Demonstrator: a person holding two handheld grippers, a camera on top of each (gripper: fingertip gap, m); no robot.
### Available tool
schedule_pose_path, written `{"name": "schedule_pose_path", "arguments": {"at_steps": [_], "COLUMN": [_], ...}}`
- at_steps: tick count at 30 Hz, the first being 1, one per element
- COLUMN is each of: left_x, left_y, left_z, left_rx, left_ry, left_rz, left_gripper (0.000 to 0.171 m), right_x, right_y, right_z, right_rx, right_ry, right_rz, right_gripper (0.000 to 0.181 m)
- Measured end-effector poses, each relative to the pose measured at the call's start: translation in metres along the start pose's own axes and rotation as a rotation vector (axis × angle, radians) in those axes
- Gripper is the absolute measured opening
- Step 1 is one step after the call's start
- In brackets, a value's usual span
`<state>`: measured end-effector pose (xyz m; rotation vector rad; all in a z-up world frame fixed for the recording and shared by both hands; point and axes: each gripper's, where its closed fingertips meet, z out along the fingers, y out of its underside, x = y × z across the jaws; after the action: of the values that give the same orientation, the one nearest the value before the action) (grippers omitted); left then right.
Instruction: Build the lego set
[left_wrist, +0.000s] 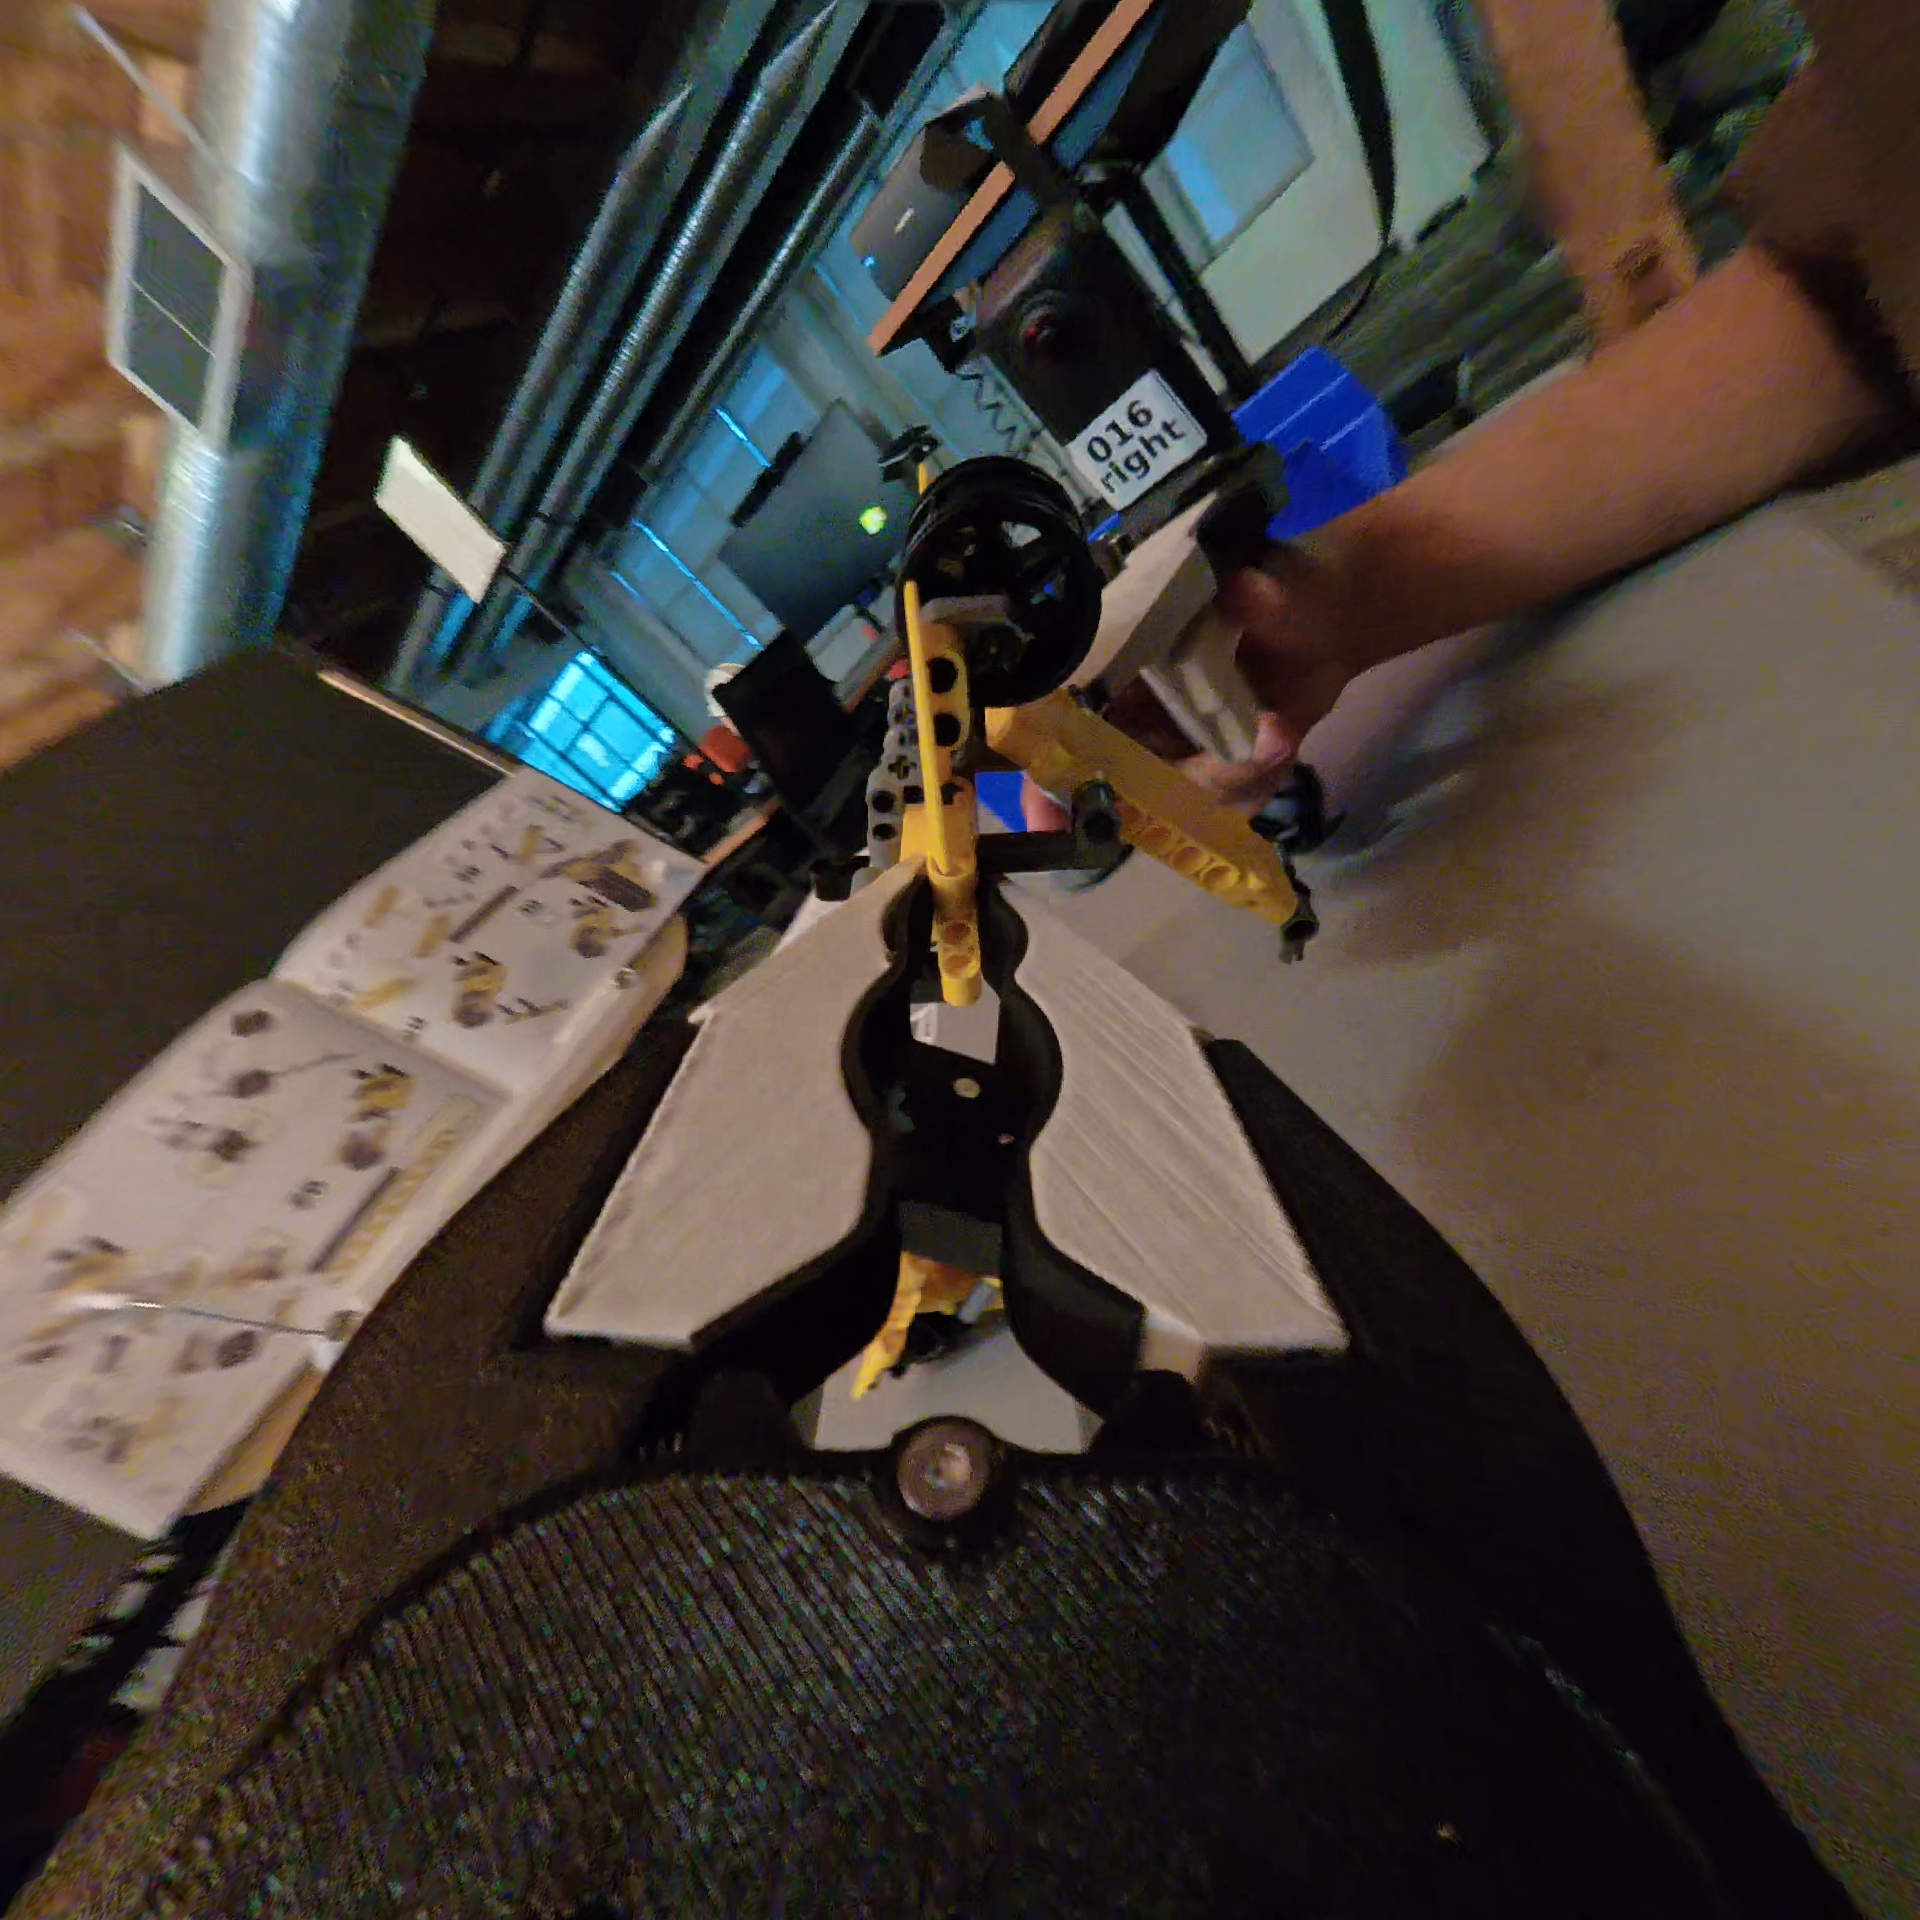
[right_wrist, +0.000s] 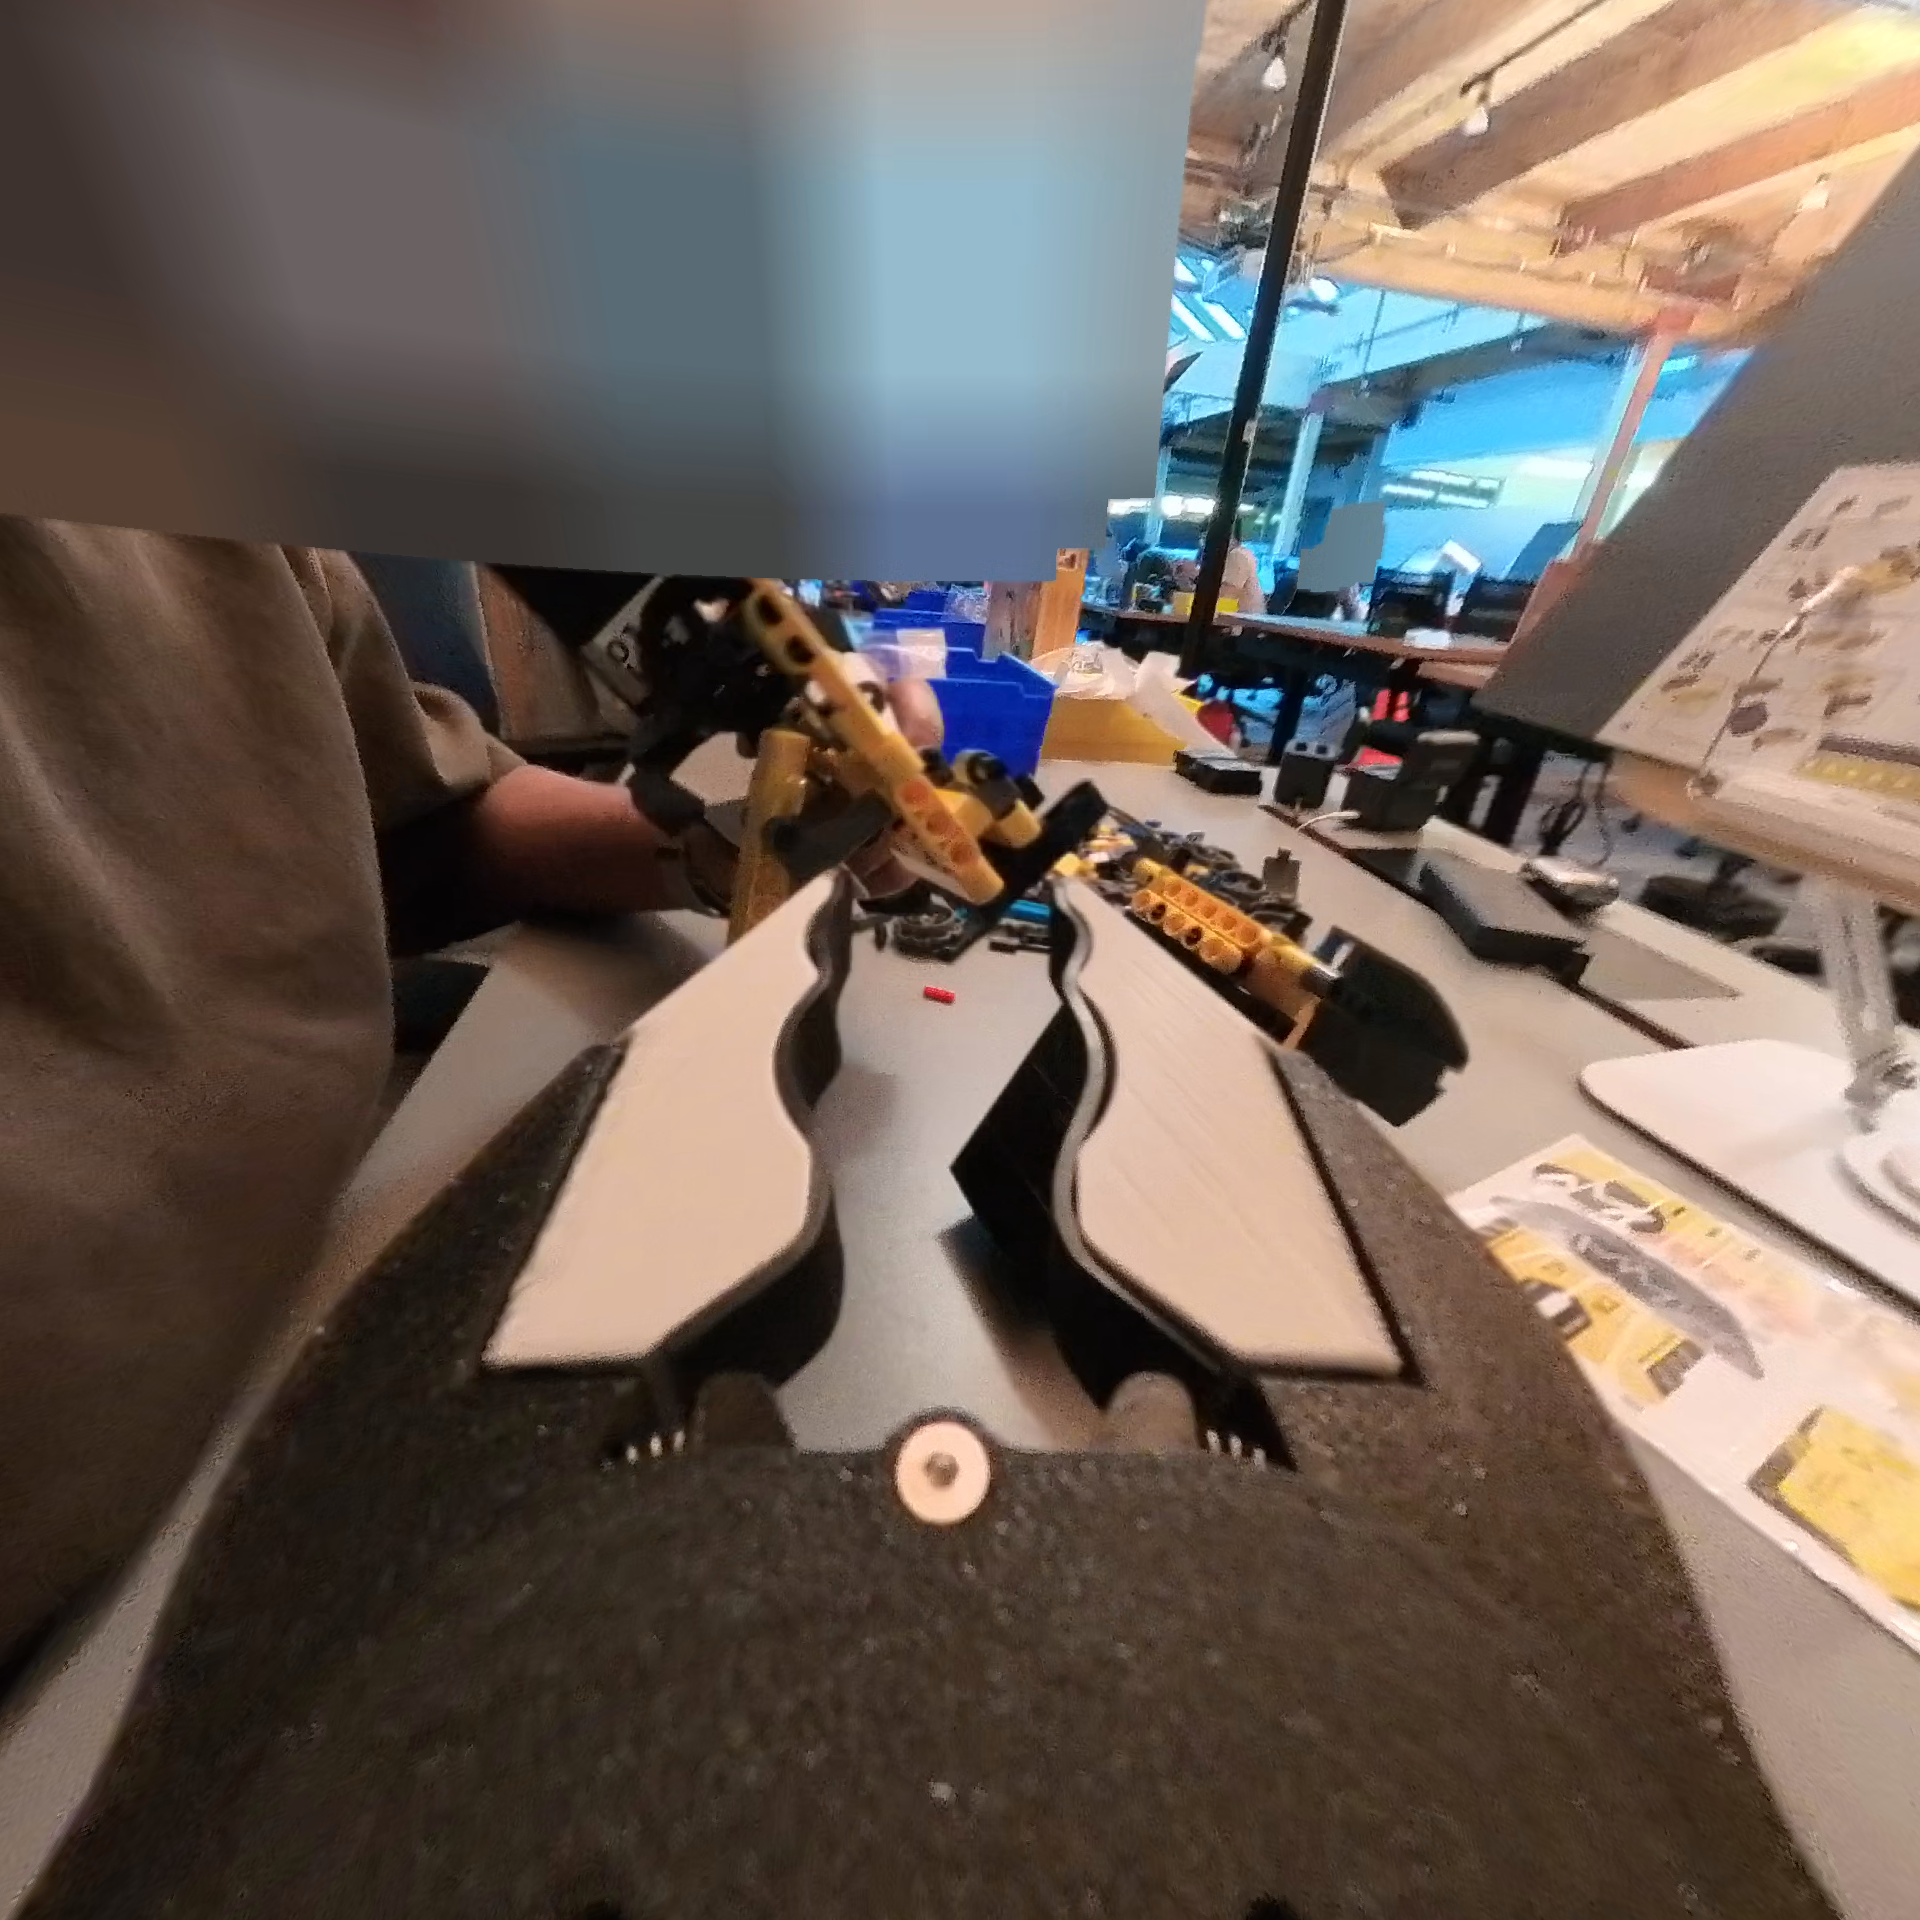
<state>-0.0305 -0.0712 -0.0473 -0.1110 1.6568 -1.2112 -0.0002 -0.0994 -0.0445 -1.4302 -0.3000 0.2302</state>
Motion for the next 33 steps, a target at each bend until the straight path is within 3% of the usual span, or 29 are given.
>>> {"name": "schedule_pose_path", "arguments": {"at_steps": [2, 7, 16, 22, 25, 33], "left_x": [0.002, 0.006, 0.015, 0.016, 0.016, 0.024], "left_y": [-0.001, -0.002, 0.006, 0.005, 0.007, 0.011], "left_z": [0.0, 0.002, 0.001, -0.002, -0.001, 0.001], "left_rx": [-0.021, -0.005, -0.015, -0.009, -0.027, -0.061], "left_ry": [-0.004, 0.037, 0.132, 0.148, 0.126, 0.145], "left_rz": [0.054, -0.024, -0.08, -0.048, 0.012, 0.059], "left_gripper": [0.002, 0.002, 0.002, 0.002, 0.002, 0.002], "right_x": [0.004, -0.005, -0.023, -0.027, -0.034, -0.022], "right_y": [-0.009, -0.003, 0.003, 0.006, 0.028, 0.031], "right_z": [-0.003, 0.001, 0.005, 0.003, -0.002, -0.003], "right_rx": [0.034, -0.034, -0.094, -0.121, -0.252, -0.265], "right_ry": [0.014, 0.073, 0.048, 0.015, -0.084, -0.02], "right_rz": [0.028, -0.264, -0.445, -0.433, -0.326, -0.376], "right_gripper": [0.041, 0.031, 0.019, 0.022, 0.025, 0.031]}}
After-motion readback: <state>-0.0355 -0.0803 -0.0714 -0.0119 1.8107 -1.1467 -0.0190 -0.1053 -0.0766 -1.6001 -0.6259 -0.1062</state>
